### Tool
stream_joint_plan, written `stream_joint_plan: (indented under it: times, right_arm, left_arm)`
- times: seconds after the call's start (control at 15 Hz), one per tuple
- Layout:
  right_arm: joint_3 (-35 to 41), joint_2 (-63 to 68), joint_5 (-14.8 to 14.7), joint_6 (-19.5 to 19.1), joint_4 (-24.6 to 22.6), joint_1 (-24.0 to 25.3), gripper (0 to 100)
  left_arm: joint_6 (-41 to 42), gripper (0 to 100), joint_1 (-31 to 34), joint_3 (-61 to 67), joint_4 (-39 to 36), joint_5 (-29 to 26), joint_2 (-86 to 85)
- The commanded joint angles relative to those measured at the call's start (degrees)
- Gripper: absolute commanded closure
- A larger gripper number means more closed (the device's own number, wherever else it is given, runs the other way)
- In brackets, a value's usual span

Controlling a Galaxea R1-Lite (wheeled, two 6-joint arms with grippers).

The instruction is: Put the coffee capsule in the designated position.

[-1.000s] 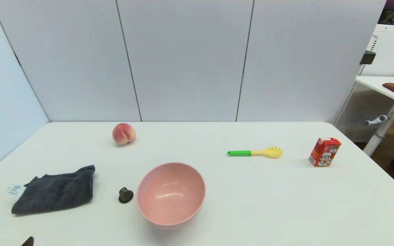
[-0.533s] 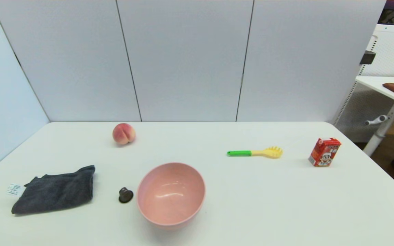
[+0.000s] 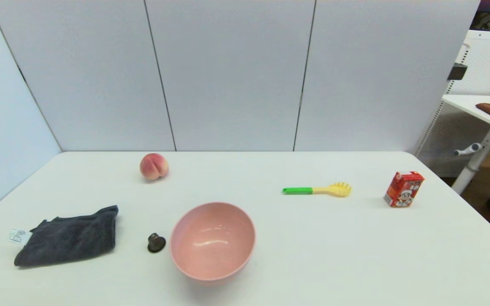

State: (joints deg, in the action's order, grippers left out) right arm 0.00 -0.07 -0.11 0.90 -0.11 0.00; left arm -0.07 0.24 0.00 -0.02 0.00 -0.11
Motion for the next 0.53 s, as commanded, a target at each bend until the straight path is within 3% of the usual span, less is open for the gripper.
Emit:
stream_joint_plan:
  times: [0.07, 0.53]
  right_arm:
    - [0.0, 0.07, -0.15, -0.37, 0.02, 0.0, 0]
    - [0.0, 0.07, -0.33, 0.06, 0.11, 0.0, 0]
  left_arm:
    - [-0.01, 0, 0.02, 0.09, 0.02, 0.0, 0.02]
    - [-0.01, 0, 0.02, 0.09, 0.02, 0.0, -0.07]
